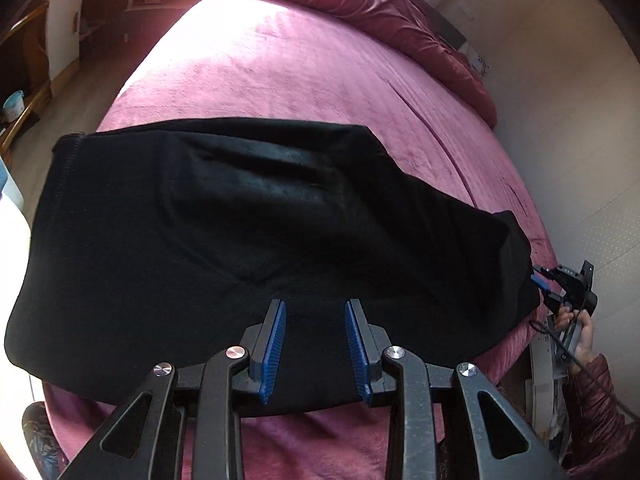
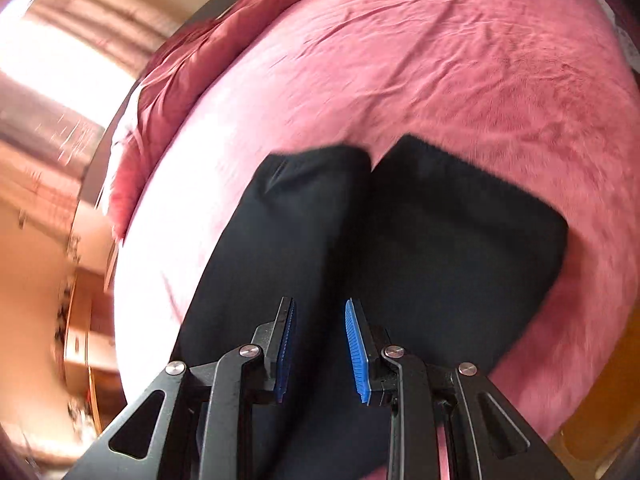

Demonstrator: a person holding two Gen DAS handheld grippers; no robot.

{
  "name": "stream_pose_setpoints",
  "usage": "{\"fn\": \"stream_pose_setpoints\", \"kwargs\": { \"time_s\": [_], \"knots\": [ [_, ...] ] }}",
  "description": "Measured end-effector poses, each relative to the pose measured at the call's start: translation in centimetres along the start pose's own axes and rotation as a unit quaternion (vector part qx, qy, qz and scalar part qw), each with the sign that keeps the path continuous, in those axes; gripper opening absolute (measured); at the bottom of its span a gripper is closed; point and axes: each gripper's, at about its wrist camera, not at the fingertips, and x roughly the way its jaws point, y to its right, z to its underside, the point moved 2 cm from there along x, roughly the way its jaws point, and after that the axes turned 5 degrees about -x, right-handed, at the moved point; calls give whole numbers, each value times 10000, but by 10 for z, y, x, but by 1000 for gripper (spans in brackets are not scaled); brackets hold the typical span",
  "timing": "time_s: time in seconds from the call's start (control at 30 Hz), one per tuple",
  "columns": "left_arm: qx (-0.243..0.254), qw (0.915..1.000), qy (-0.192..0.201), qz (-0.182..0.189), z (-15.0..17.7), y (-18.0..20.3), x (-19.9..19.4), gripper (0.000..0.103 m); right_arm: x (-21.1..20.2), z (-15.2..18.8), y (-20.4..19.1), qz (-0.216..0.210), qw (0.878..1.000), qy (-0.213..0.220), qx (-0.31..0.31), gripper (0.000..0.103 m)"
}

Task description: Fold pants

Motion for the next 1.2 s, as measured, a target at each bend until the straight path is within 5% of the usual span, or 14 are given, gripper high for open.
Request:
{"fn": "stream_pose_setpoints", "kwargs": {
  "time_s": [0.27, 0.33, 0.47, 0.7, 0.9, 1.2],
  "knots": [
    [226, 9989, -401, -73, 12, 20, 23, 31, 31, -52, 15, 473, 9966, 265, 626, 27],
    [263, 9986, -447, -114, 12, 23, 27, 31, 35, -60, 10, 618, 9966, 240, 491, 26],
    [265, 9983, -511, -115, 12, 28, 35, 31, 32, -65, -17, 883, 9956, 285, -112, 9],
    [374, 9978, -547, -11, 4, 28, 42, 31, -25, -62, -48, 1003, 9906, 661, -657, 8],
    [428, 9976, -539, 75, 5, 19, 35, 31, -65, -44, -8, 1230, 9889, 718, -415, 8],
    [525, 9968, -598, 8, 3, 24, 34, 31, -36, -14, 59, 1469, 9886, 256, 196, 8]
  ]
}}
